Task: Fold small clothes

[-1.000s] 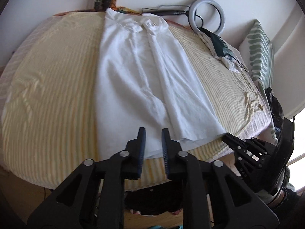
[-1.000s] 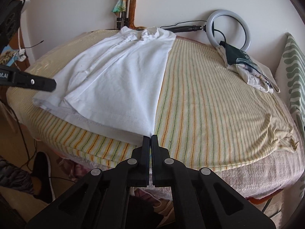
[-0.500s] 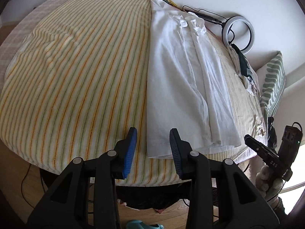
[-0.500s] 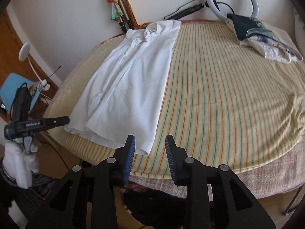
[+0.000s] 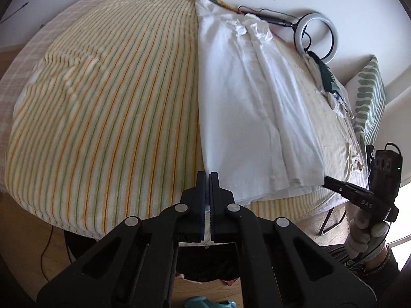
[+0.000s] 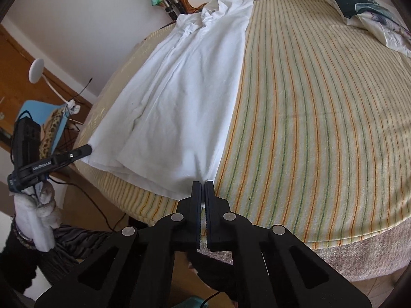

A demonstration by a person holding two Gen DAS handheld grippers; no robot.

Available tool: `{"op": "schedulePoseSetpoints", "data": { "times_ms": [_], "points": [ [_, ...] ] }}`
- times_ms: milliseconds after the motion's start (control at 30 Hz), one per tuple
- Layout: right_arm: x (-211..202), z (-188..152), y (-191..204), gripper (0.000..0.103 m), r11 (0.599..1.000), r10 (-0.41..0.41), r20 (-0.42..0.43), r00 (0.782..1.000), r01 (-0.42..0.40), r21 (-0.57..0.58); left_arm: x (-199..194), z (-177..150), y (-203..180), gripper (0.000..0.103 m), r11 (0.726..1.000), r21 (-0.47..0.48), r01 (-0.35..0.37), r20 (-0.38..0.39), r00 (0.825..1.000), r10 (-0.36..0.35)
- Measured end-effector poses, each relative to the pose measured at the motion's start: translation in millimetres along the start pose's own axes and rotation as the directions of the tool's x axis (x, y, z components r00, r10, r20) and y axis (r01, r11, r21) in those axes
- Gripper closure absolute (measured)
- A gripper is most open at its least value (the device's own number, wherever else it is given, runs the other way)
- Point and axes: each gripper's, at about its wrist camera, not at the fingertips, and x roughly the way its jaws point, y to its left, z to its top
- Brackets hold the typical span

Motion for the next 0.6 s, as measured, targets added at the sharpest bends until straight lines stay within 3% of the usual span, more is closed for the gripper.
{"op": "schedulePoseSetpoints", "data": {
  "times_ms": [67,133,267,400,600],
  "points": [
    [-6,2,-4,0.102,0.998,0.032,0.010,0.999,-0.032,0.049,-3,-2,3,0.103,1.000,-0.017,0.020,0.003,1.000,-0.020],
    [-19,1,-9,0.102,0.987,0.113,0.053,0.992,-0.118,0.107,-13,0,-1,0.103,1.000,0.005,0.026,0.032,0.999,-0.026],
    [-13,3,-6,0.102,0.997,0.048,0.027,0.998,-0.049,0.067,-13,6,-1,0.103,0.999,-0.021,0.035,0.031,0.999,-0.035],
    [-5,7,-12,0.102,0.989,0.085,0.007,0.996,-0.085,0.119,-15,17,-4,0.103,0.997,-0.032,0.066,0.031,0.997,-0.065],
    [-20,35,-12,0.102,0.973,0.151,0.054,0.987,-0.158,0.170,-22,41,-7,0.103,0.994,-0.059,0.096,0.057,0.994,-0.092]
  ]
}}
